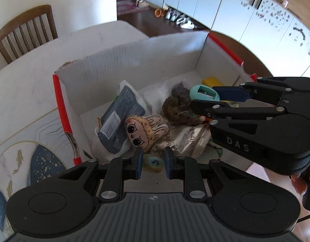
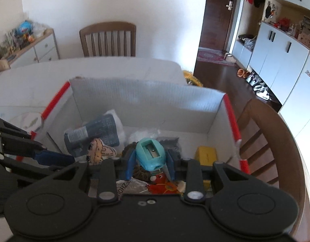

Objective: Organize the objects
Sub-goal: 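Carry the soap bar and sharpener into the red shoebox with both tools, then open both tools to drop the soap bar and sharpener into the box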

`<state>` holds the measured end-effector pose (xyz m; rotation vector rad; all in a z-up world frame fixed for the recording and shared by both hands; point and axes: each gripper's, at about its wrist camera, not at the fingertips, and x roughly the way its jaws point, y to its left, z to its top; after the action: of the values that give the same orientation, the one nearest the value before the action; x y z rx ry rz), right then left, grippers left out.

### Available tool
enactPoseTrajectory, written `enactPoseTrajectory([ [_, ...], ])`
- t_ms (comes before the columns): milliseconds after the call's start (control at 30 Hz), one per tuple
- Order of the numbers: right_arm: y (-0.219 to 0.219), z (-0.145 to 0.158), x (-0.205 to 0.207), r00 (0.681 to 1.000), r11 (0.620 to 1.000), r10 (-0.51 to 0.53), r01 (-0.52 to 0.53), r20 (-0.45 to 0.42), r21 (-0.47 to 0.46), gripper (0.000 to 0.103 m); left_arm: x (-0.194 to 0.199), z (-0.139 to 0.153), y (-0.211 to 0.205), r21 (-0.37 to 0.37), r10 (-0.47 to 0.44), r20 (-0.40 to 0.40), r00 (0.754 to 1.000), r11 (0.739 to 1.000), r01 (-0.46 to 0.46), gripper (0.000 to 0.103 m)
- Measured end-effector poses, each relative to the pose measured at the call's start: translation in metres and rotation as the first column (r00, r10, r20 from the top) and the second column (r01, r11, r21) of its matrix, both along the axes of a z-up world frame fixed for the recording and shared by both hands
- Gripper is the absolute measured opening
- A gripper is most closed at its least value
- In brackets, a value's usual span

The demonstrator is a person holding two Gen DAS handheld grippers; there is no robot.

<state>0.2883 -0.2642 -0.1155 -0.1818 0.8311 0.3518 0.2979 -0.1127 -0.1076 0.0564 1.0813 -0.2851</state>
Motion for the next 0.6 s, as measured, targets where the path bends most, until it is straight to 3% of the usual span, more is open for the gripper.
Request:
enactPoseTrajectory([
  [300,0.003,-0.015,0.005,0.997,0.999,0.033,-0.035,-0.064,-0.036,0.031,0.009,-0.012,-0.002,0.018,0.009,-0.025,1.0,1.0,-0.009,0.021],
  [600,-0.004,-0.014,0.007,0.997,0.999,0.04,-0.041,-0.073,-0.018,0.033,0.009,-0.013,-0.004,0.022,0.021,-0.018,1.0,1.0,-0.02,0.021],
])
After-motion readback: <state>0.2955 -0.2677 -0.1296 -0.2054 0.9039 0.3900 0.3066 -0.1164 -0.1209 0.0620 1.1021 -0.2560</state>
